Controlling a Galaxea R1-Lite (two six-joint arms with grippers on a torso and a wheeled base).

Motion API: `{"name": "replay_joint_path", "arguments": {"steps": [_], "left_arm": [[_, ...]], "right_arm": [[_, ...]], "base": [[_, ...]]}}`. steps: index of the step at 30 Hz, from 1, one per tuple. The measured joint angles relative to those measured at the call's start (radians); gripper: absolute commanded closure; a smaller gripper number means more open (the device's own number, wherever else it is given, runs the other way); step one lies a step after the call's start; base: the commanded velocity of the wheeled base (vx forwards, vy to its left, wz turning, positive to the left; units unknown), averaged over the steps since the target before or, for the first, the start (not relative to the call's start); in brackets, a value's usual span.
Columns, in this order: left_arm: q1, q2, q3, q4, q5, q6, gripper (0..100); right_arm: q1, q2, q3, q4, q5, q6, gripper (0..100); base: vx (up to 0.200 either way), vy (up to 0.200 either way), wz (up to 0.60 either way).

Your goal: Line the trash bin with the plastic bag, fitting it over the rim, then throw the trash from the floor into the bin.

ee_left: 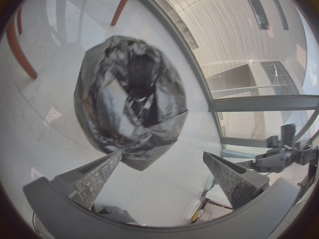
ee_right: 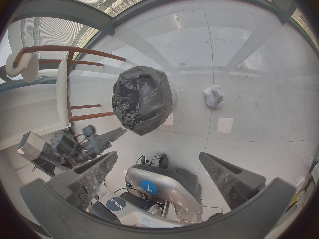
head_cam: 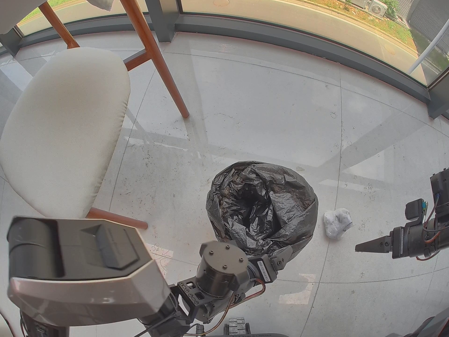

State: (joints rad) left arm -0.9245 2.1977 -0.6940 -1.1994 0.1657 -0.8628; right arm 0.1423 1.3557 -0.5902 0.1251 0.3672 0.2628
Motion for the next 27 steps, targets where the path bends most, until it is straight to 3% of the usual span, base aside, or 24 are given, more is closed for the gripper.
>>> {"name": "replay_joint_path", "arguments": {"steps": [3,7,14,19,23,27], "left_arm": [[0.014,-0.097,0.029,0.001,-0.009,0.026,0],[0.09,-0.225,0.092,-0.001,-0.049,0.072,0],[0.21,-0.41,0.211,-0.001,-0.107,0.162,0],[0.239,-0.494,0.27,-0.001,-0.12,0.176,0],[0.266,-0.532,0.29,-0.001,-0.123,0.204,0],[0.321,-0.556,0.296,-0.001,-0.156,0.28,0]], "right_arm": [[-0.017,0.021,-0.001,-0.056,-0.002,-0.001,0],[-0.035,0.063,0.0,-0.122,-0.005,-0.003,0],[-0.045,0.194,-0.01,-0.233,-0.017,-0.011,0],[-0.048,0.32,-0.025,-0.37,-0.071,-0.039,0],[-0.051,0.427,-0.054,-0.528,-0.127,-0.059,0],[-0.053,0.528,-0.122,-0.596,-0.186,-0.074,0]], "base": [[-0.133,0.0,0.0],[-0.2,0.0,0.0],[-0.2,-0.2,0.0],[-0.2,-0.2,0.0],[0.0,0.0,0.0],[0.0,0.0,0.0]]}}
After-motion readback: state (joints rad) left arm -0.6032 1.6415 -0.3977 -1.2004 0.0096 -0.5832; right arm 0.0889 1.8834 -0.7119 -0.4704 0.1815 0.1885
